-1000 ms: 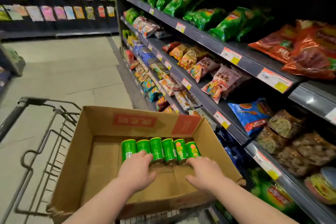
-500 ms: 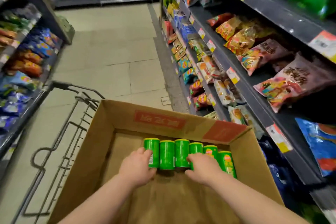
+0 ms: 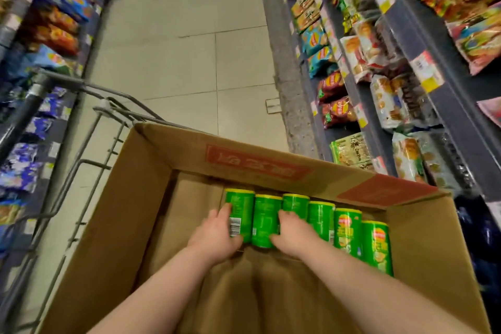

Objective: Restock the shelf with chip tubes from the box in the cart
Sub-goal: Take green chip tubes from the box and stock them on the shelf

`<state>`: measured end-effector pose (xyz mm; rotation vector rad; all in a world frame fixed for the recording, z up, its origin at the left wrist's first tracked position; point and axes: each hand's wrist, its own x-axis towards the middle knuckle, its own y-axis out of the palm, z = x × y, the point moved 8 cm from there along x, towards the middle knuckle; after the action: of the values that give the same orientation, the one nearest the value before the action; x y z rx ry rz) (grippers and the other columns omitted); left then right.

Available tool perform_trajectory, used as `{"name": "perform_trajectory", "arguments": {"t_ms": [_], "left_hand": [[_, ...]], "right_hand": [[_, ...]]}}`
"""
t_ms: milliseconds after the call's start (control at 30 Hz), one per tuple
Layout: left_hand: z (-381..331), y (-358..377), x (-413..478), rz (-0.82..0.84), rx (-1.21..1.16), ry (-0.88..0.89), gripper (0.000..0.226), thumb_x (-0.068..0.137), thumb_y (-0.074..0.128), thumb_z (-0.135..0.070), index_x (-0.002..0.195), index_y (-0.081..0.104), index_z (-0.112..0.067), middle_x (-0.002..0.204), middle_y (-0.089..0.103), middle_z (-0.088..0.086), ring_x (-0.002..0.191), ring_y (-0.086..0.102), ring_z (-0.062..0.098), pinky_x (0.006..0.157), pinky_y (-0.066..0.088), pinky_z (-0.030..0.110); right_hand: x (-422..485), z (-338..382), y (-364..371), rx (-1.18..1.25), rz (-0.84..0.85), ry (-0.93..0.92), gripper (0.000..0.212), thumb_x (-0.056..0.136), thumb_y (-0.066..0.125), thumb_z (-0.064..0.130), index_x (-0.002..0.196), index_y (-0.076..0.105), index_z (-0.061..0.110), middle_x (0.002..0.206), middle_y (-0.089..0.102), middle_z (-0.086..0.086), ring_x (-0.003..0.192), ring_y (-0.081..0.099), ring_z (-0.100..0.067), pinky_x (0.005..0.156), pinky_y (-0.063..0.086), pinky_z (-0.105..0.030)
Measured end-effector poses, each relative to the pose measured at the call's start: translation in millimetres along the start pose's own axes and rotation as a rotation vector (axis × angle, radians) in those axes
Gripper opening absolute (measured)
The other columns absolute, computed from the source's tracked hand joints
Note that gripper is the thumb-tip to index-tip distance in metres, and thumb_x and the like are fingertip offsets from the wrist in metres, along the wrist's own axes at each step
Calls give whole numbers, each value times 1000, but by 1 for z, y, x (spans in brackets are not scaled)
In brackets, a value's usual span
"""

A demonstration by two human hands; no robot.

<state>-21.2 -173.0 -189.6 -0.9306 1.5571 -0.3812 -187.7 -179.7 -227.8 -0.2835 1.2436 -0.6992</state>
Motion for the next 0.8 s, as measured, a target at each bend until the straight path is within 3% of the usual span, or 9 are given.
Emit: {"name": "perform_trajectory", "arguments": {"t_ms": [100,200,300,433,533,633,800], "left_hand": [[5,10,14,13,-143,-60,83,84,62,-36,150,16,-15,143,33,11,131,41,28,108,36,37],[9,14,25,-32,-323,-125,68,82,67,-28,139,34,-9,131,45,15,121,47,30,102,39,34],[19,16,33,-110,-474,-215,61,77,74,-25,127,45,-3,124,52,19,114,53,33,95,42,33],[31,21,31,-137,-487,-288,75,68,81,-33,128,44,-7,118,57,16,109,57,34,92,48,39],[35,30,27,-132,-525,-282,76,64,85,-30,125,44,-11,115,59,12,106,59,31,91,49,40],[39,38,23,-114,-548,-303,73,71,82,-28,129,41,-12,112,58,6,107,59,28,86,45,28],[40,33,20,-114,-563,-329,72,75,78,-26,134,40,-11,120,60,12,107,59,29,87,45,30]], "right_hand": [[12,-2,4,151,-35,40,58,89,57,31,139,37,10,136,47,-13,123,49,-29,102,42,-37],[17,-3,11,264,-43,99,68,88,60,32,145,29,11,141,41,-11,128,45,-28,103,38,-33],[20,-1,21,341,-31,119,61,84,65,30,136,39,12,132,47,-12,122,50,-28,99,41,-31],[18,-1,38,490,-27,126,63,83,69,25,135,34,16,123,57,-7,112,57,-25,89,45,-28],[19,-1,47,610,-10,139,74,83,70,23,140,23,21,125,56,-4,111,57,-24,90,46,-30],[21,0,53,685,22,130,81,81,72,21,142,19,23,127,54,-1,113,56,-22,92,47,-31],[21,2,62,654,14,141,82,65,79,30,134,35,19,121,55,-3,109,57,-21,94,48,-35]]}}
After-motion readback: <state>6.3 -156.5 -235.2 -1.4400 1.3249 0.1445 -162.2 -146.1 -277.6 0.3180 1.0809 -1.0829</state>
